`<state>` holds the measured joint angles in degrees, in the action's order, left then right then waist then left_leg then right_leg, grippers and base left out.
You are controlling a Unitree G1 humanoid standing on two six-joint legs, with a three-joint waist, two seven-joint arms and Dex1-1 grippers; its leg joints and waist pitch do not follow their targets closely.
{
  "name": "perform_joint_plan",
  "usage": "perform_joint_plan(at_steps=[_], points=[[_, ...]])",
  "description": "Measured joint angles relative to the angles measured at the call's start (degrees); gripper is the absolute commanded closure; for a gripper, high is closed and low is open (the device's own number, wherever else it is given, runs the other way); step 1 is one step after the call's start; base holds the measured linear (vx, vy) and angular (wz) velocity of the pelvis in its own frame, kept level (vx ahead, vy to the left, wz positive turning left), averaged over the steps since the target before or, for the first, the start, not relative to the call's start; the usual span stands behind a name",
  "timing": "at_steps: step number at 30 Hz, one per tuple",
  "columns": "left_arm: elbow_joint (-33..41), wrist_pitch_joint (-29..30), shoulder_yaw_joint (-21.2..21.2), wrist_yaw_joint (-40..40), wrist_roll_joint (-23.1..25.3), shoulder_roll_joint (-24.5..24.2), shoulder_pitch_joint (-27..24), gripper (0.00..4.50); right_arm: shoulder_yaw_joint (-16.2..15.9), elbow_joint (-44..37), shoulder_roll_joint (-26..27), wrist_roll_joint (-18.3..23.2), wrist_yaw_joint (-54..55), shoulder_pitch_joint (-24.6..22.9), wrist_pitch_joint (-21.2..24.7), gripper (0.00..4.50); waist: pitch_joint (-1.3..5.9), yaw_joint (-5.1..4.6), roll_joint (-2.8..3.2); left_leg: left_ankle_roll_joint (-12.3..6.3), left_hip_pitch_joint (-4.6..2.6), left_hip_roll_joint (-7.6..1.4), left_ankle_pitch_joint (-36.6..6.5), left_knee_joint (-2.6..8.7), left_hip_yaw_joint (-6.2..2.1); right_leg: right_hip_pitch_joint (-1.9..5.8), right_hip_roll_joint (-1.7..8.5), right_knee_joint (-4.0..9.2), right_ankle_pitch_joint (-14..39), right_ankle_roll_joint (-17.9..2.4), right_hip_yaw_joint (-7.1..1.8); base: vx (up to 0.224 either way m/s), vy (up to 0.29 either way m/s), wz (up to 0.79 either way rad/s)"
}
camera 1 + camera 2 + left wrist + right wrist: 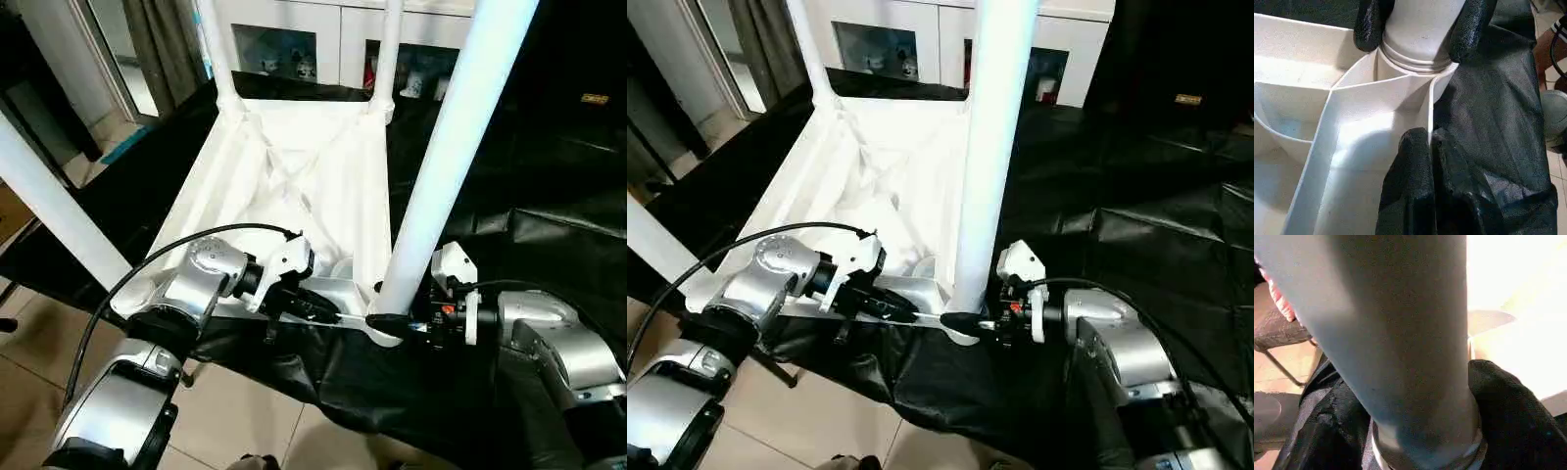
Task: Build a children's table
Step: Rotate leg to tighten
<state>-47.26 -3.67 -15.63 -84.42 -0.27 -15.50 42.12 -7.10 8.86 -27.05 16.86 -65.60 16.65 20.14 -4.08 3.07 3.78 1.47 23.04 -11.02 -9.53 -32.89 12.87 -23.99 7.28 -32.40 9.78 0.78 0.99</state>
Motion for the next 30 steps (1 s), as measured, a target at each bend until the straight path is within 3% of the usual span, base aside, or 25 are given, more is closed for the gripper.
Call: perform_joint_plan(at_steps=[4, 11, 17, 20, 21, 24, 26, 30], points=[[-0.11, -0.41, 0.12, 2.03, 0.14, 0.33, -0.05, 4.5, 0.57, -1.2, 2.27, -0.26, 4.41, -1.1, 0.38, 1.83, -0.01, -0.13, -0.01, 0.07, -0.05, 0.01, -0.04, -0.06, 0.0, -0.01, 0.0, -0.17, 0.0, 0.0, -0.05, 0.0, 0.0, 0.0], [-4.6, 0.09, 2.14, 20.1, 3.35, 6.16, 2.43, 4.5, 6.47, 2.56, 12.38, -5.45, 27.61, 0.59, 0.05, 1.91, -0.05, -1.72, -0.19, 0.35, -0.35, 0.12, -0.17, -0.01, -0.04, 0.13, 0.0, -0.09, 0.3, 0.51, -0.2, -0.015, 0.002, -0.02], [-6.51, 1.72, 3.09, 29.77, 4.43, 10.37, 3.3, 4.5, 9.06, 5.88, 18.17, -7.83, 40.89, 2.94, -1.31, 1.91, -0.05, -2.77, -0.23, 0.35, -0.51, 0.33, -0.17, 0.43, -0.1, 0.27, 0.0, 0.54, 0.36, 0.61, -0.2, 0.0, 0.0, 0.0], [-6.59, 1.95, 3.3, 30.75, 4.46, 10.85, 3.3, 4.5, 9.07, 6.73, 18.39, -8.03, 41.73, 3.23, -2.44, 1.91, -0.05, -2.84, -0.09, 0.34, -0.51, 0.47, -0.16, 0.61, -0.11, 0.26, 0.01, 0.74, 0.37, 0.61, -0.21, 0.0, 0.0, 0.0], [-6.6, 1.91, 3.32, 30.76, 4.47, 10.89, 3.3, 4.5, 9.18, 6.88, 18.49, -7.97, 41.7, 3.22, -2.77, 1.36, -0.04, -2.84, -0.08, 0.34, -0.51, 0.47, -0.16, 0.62, -0.12, 0.27, 0.01, 0.76, 0.37, 0.61, -0.22, 0.0, 0.0, 0.0], [-6.61, 1.39, 3.32, 30.43, 4.51, 11.01, 3.27, 4.5, 9.37, 6.7, 18.55, -8.04, 40.76, 3.07, -2.98, 1.16, -0.05, -2.86, -0.08, 0.34, -0.46, 0.48, -0.16, 0.61, -0.12, 0.24, 0.01, 0.77, 0.36, 0.61, -0.23, 0.0, 0.0, 0.0], [-6.48, 1.17, 3.31, 29.11, 4.5, 11.0, 3.14, 4.5, 9.36, 6.09, 17.28, -7.94, 38.02, 2.6, -2.94, 0.77, -0.03, -2.83, -0.06, 0.33, -0.45, 0.48, -0.16, 0.6, -0.11, 0.26, 0.02, 0.78, 0.32, 0.57, -0.24, 0.0, 0.0, 0.0], [-4.19, 1.07, 2.93, 22.7, 4.15, 8.85, 2.17, 4.5, 6.39, 3.68, 11.08, -7.14, 27.64, 0.92, -3.25, 0.77, 0.03, -2.7, 0.03, 0.33, -0.49, 0.44, -0.15, 0.58, -0.09, 0.33, 0.06, 0.55, -0.37, 0.2, -0.27, 0.014, -0.003, 0.01]])
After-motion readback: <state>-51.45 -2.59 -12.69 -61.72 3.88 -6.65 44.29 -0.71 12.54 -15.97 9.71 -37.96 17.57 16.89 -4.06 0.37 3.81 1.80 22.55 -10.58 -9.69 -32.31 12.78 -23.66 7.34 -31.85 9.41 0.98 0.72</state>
